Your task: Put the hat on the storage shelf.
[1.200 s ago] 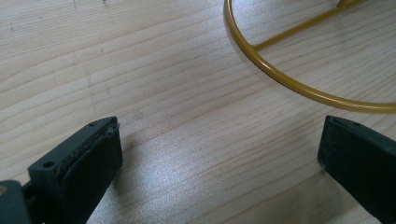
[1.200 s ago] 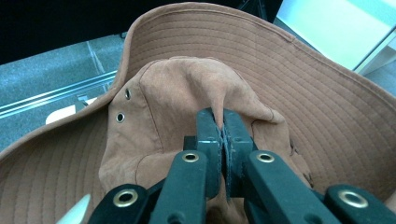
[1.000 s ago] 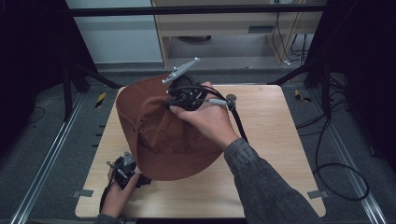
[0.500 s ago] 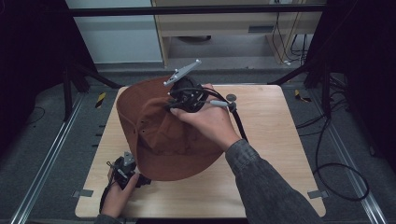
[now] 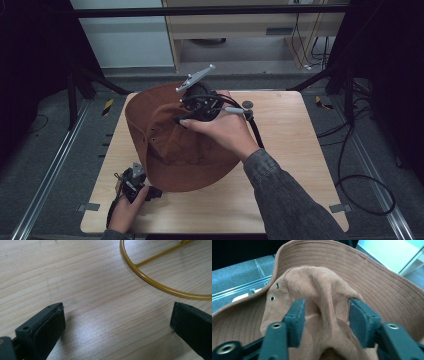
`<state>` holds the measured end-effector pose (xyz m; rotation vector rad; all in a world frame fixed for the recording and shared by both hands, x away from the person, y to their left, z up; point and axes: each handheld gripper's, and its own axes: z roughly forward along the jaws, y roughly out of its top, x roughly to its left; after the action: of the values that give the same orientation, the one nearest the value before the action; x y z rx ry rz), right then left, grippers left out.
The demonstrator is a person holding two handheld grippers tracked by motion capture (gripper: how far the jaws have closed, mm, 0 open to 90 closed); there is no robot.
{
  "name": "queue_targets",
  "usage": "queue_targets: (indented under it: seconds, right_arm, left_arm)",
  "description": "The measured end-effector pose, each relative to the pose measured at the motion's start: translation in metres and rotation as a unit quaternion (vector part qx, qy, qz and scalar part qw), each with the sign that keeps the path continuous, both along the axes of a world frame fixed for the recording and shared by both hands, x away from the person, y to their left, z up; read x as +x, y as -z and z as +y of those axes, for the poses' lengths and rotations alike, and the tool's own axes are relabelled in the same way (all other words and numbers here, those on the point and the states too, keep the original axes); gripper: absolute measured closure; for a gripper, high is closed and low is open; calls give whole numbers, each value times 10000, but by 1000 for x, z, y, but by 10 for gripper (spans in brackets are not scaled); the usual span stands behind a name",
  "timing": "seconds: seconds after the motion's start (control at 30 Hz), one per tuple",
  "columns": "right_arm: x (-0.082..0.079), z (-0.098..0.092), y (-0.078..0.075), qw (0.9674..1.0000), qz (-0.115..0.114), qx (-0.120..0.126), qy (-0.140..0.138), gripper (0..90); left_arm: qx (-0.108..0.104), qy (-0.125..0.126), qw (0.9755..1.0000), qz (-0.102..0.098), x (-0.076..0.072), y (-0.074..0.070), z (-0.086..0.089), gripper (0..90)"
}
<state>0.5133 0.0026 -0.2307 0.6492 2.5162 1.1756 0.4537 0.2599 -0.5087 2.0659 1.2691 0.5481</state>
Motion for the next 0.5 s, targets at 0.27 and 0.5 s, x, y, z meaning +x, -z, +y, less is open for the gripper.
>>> queue_targets:
  seconds: [0.27,0.5]
  right_arm:
    - [-1,-5,-3,9996,-54,59,261,261]
    - [-3,-10,-2,9995,-9,83,303,161]
  left_arm:
    - [1,4,10000,4,0,0,0,0]
    - [1,2,10000,2,0,0,0,0]
